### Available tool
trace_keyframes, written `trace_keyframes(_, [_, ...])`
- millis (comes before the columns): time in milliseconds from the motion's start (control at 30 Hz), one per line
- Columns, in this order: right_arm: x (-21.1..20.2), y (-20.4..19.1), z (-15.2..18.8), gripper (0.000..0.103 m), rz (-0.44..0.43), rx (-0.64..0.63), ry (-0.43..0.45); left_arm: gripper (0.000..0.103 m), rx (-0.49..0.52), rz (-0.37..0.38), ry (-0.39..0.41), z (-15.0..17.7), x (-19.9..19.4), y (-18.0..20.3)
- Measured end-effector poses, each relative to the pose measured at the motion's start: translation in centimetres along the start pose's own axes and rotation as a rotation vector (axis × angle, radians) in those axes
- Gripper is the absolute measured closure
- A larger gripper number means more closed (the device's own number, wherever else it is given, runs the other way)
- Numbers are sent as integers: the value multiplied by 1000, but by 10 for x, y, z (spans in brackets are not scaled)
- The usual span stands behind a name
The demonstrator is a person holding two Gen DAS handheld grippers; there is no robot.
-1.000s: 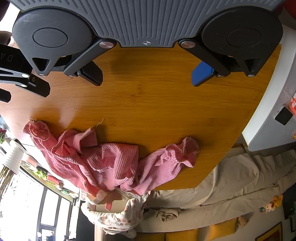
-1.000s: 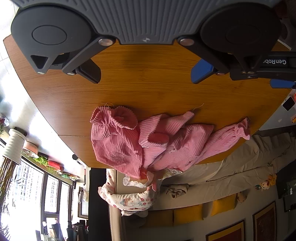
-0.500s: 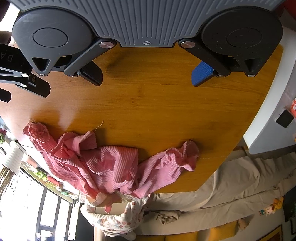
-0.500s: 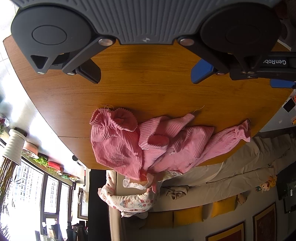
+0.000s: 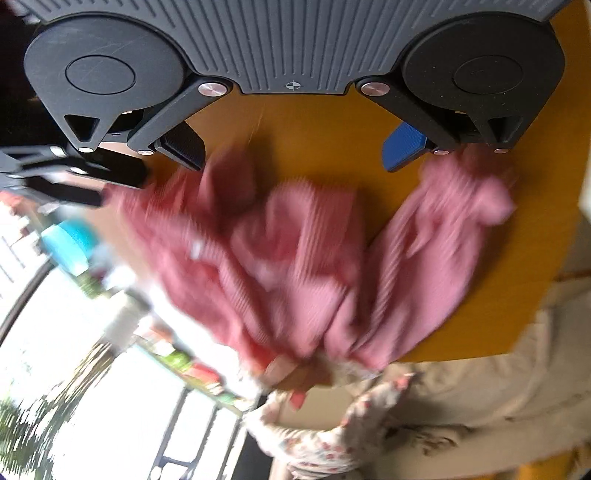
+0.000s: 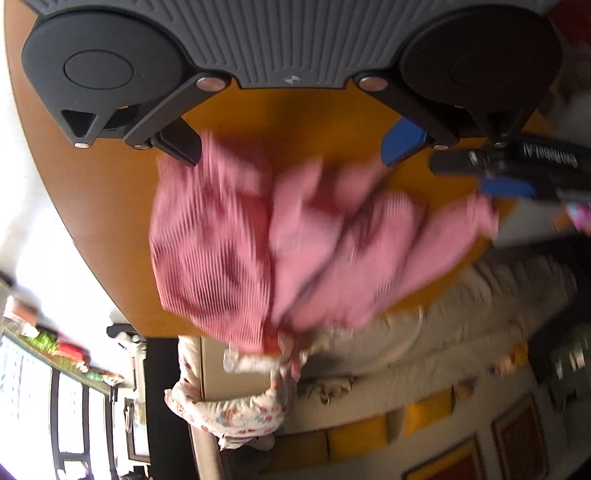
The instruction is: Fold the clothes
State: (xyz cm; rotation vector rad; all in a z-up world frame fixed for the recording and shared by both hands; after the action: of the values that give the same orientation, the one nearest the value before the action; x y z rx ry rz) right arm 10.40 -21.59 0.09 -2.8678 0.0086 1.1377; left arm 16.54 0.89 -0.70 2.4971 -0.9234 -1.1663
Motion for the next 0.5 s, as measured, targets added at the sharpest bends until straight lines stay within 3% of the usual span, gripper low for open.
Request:
trace_keyframes(167, [73,19,-61,0,-73,180,-39,0,-123,220,60,-51,46,-31])
trace_keyframes(300, [126,34,-88,0,-177,398,-55,0,-240,278,94,-74,76,-53])
trace_keyframes(400, [159,42,-90,0,-272,514,-114,0,-274,294,85,-79,87,-63])
trace_keyframes(500, [159,46,-83,0,-321,494,-90,0,-239,313,59,-72,84,-62])
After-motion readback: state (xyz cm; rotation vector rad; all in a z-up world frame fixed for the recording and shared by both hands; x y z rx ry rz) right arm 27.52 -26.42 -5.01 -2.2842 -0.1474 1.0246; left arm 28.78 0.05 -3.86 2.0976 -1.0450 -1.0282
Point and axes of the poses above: each gripper's, at about its wrist camera, not at the fingertips, and x roughly the way its jaws point, y to its right, z to its underside, the point moved 3 cm from there along x, roughly the way its jaws point, and after that the axes turned 15 degrees about z, right-handed, at the moved point
